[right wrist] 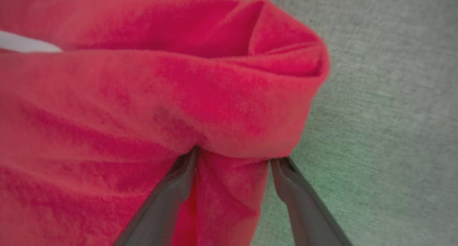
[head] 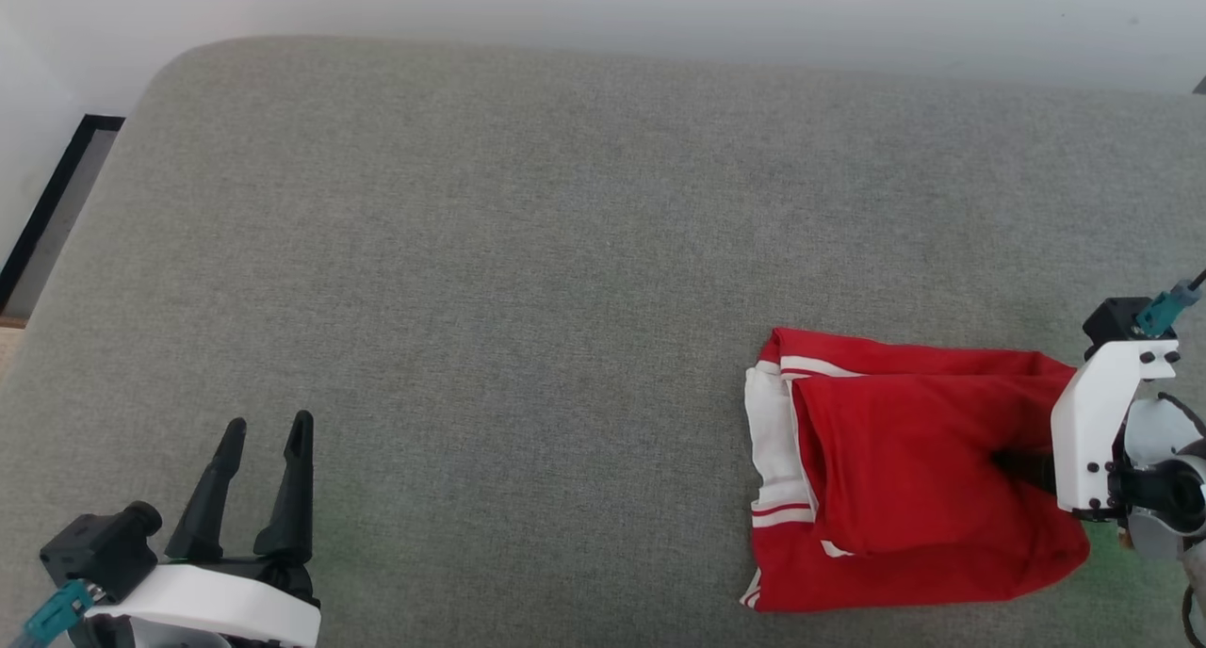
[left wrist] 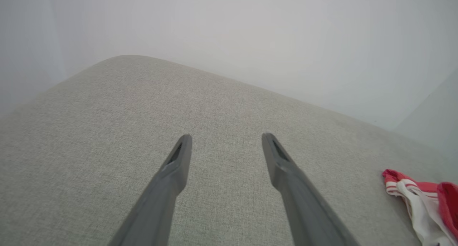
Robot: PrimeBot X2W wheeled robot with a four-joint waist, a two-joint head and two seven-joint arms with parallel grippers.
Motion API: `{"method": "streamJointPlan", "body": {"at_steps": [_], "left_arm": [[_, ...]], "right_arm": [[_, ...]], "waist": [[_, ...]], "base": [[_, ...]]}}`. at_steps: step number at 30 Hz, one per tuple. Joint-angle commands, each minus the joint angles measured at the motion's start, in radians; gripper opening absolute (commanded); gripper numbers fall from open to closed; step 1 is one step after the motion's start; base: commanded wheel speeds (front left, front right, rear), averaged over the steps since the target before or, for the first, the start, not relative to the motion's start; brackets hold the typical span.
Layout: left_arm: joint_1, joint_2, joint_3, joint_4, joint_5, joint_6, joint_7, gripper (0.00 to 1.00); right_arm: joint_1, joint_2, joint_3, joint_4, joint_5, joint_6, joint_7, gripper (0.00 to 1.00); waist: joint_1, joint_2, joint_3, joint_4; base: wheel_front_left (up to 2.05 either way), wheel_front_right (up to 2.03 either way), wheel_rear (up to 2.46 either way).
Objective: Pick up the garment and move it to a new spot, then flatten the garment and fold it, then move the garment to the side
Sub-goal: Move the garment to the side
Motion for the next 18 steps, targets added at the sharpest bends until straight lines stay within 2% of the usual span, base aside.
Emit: {"method": "streamJointPlan", "body": {"at_steps": [1,18], "left_arm": [[-0.012,-0.001,0.005,0.001,-0.009,-0.004,-0.005,1.00],[-0.018,-0.001,0.016,-0.004,-0.004,-0.004,-0.005,1.00]], "right_arm": [[0.011,0.051,0.018,0.012,0.011,0.001,0.007,1.00],[0.013,0.012,-0.010,-0.104,0.016,0.001,0.064,1.00]], "waist": [[0.0000,0.0000,0.003,-0.002],[0.0000,0.0000,0.016,-0.037]], "base": [[0.00,0.00,0.00],[0.00,0.00,0.00]]}}
